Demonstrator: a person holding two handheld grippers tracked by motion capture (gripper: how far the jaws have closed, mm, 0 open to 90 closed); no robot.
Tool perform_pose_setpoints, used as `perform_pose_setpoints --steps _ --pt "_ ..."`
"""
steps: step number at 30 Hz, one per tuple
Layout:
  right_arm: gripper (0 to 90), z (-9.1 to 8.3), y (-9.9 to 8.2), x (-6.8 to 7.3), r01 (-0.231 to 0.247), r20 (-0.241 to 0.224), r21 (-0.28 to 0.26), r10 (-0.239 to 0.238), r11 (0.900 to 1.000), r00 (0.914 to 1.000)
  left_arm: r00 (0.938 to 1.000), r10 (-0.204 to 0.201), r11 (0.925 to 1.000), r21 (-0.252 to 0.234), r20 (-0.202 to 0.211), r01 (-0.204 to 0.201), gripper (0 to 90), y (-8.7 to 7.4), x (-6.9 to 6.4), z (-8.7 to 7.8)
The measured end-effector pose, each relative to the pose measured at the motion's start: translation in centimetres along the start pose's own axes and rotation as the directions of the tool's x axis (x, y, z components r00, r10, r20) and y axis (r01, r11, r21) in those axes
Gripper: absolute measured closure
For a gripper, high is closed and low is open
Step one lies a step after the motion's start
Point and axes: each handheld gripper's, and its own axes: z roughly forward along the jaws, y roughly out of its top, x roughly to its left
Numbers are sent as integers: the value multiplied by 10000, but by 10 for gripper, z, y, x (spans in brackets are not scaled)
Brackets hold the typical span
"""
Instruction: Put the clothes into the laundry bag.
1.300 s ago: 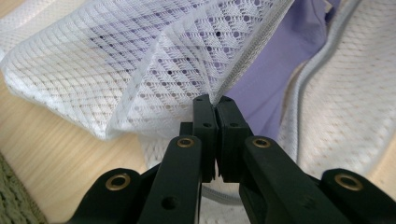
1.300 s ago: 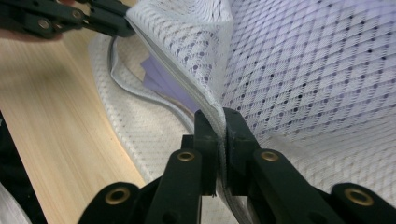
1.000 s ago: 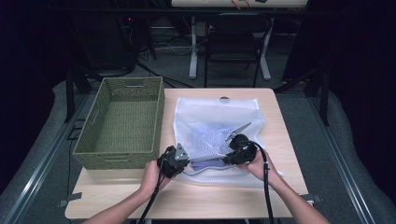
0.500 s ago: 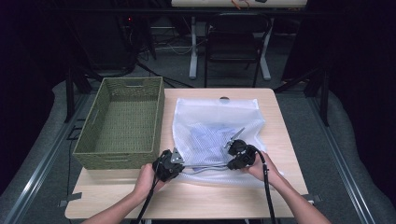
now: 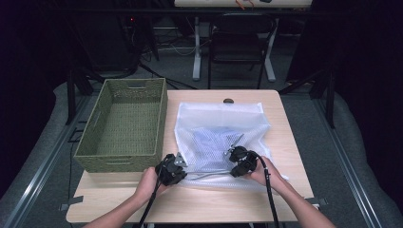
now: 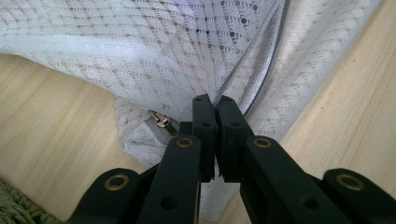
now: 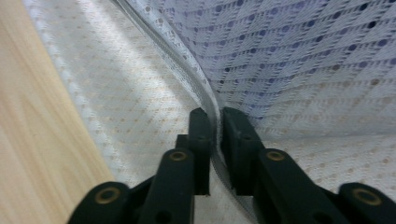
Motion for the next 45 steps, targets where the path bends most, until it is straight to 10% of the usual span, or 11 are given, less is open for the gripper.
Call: perform_pose_setpoints --steps 10,15,34,45 --pt "345 -28 -4 -4 -11 -1199 -588 -60 9983 9928 9996 -271 9985 -482 -81 267 575 2 -1 -11" --pt "142 -43 -6 -5 -195 -963 -1045 94 9943 9953 9992 -396 9962 -774 -71 389 382 2 -4 -23" --pt "0 -83 -43 3 -965 370 -2434 1087 9651 9934 9934 -1054 9850 -1419 -460 979 165 -21 -12 -80" --pt "0 -95 -82 -3 -1689 885 -2654 1984 9492 9761 9667 -2355 9608 -1738 -1002 2160 156 -64 2 -107"
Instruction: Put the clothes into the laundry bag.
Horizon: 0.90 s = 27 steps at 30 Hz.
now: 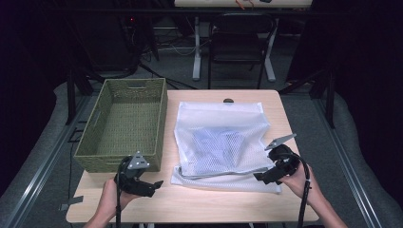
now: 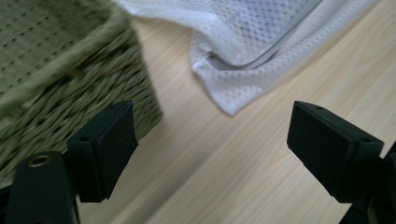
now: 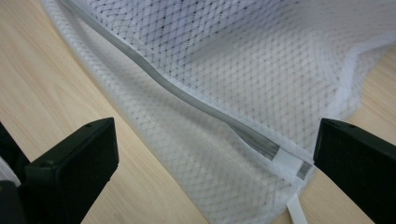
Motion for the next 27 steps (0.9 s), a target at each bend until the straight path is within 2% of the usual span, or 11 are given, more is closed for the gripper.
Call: perform_pose_setpoints --steps 6,10,14,18,21,24,25,26,27 --pt "0 -5 -14 -4 -429 165 -229 433 9988 9989 9977 -590 9983 -44 -335 589 149 -18 12 -12" --pt "0 -9 -24 -6 -764 275 -299 772 9966 9966 9919 -1096 9940 -136 -637 1089 143 -32 18 -18" --pt "0 -11 -35 -9 -1108 412 -478 1128 9927 9928 9852 -1536 9880 22 -756 1542 129 -45 25 -24" --pt "0 -8 -51 -12 -1462 391 -401 1478 9884 9883 9780 -1891 9814 154 -876 1911 106 -59 29 -25" --pt "0 -3 -68 -13 -1955 289 -695 1979 9782 9798 9717 -2220 9745 140 -804 2238 94 -64 33 -25" --pt "0 4 -77 -15 -2090 183 -342 2097 9773 9776 9671 -2462 9688 130 -637 2475 73 -66 37 -24" --pt "0 5 -78 -15 -2140 310 -265 2148 9765 9762 9648 -2542 9668 94 -677 2554 64 -66 37 -22" --pt "0 5 -78 -15 -2203 393 -352 2216 9748 9743 9659 -2514 9673 184 -621 2530 59 -66 38 -22" --pt "0 5 -77 -16 -2118 419 -346 2132 9767 9761 9670 -2486 9677 290 -553 2505 55 -65 38 -21"
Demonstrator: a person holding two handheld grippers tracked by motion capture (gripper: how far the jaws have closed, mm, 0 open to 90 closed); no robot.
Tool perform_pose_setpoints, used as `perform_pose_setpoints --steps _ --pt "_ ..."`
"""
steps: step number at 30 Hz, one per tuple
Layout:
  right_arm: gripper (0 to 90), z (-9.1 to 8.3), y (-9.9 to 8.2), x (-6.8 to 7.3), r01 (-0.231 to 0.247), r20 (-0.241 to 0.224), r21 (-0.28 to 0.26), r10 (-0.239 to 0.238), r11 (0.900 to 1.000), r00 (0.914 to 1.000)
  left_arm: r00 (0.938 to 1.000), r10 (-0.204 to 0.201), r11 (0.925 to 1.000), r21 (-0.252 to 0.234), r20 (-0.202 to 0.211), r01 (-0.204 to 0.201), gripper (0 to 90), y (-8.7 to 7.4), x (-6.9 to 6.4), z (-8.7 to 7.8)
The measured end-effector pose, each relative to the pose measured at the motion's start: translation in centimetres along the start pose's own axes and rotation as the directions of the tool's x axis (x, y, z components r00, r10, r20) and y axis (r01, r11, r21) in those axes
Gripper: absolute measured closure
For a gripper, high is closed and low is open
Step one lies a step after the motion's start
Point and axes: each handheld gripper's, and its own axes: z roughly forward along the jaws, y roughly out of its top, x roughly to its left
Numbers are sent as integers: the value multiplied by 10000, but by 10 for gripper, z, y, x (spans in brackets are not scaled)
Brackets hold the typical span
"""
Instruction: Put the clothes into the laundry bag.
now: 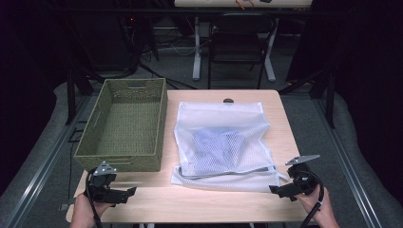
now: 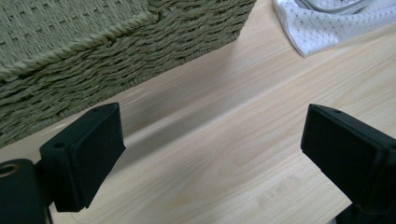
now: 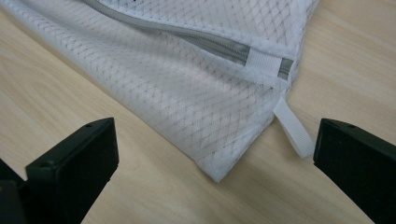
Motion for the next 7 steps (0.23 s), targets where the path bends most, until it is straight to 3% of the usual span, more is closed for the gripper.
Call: perform_pose_setpoints --steps 7 --pt "0 1 1 -1 100 147 0 -100 10000 9998 9996 243 9996 134 -162 -241 32 2 -2 7"
